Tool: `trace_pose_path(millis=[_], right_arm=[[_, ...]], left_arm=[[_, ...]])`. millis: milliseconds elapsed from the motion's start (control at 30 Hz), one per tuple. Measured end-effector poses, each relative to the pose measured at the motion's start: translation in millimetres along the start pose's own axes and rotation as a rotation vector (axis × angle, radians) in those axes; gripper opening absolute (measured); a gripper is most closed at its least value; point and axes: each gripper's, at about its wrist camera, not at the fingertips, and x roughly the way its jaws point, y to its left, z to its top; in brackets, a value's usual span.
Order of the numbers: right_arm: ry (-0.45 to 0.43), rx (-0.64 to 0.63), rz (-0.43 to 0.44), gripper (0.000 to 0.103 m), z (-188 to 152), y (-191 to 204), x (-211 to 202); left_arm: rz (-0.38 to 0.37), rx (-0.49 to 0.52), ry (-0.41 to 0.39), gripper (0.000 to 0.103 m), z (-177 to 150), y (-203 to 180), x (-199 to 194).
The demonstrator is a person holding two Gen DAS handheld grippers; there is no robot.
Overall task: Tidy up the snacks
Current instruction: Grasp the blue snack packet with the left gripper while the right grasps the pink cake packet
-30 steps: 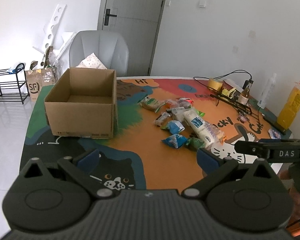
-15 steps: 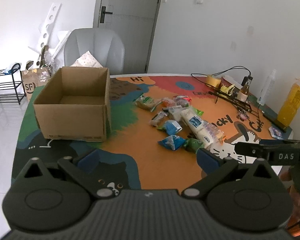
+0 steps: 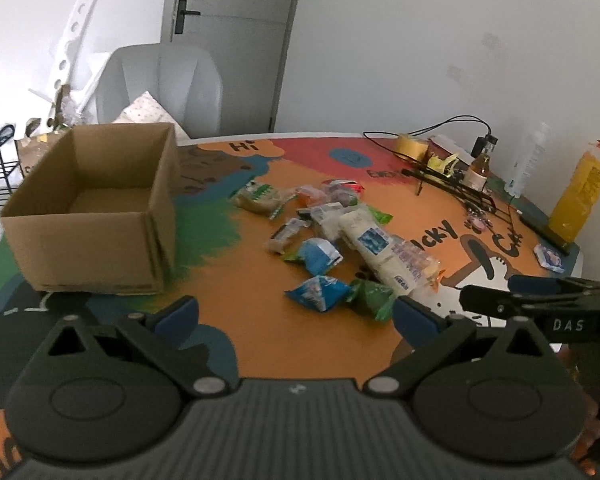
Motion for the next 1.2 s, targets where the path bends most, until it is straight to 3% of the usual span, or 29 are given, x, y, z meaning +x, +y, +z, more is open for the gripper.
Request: trace_pose_path(millis=[333, 700, 967, 1200], right_arm=[[0.035, 0.003, 0.043, 0.086, 2.6, -14.0, 29.4], [0.058, 0.064, 0.047, 0.066, 13.6, -45.8, 64.5], [0.079, 0.067, 0.032, 0.060, 25.2, -64.9, 87.7], [0.113, 0.076, 0.044, 0.051, 27.6, -76.1, 105.3]], left_arm=[[-0.021, -0.008, 0.047, 0.098, 5.5, -4.3, 41.6], [-0.015, -0.042, 0.136, 0.068, 14.2, -0.7, 94.2], [-0.009, -0.050, 0.167, 0.060, 20.0, -1.9, 122.8], [-0.022, -0.033, 0.203, 0.044, 20.5, -8.3, 141.6]])
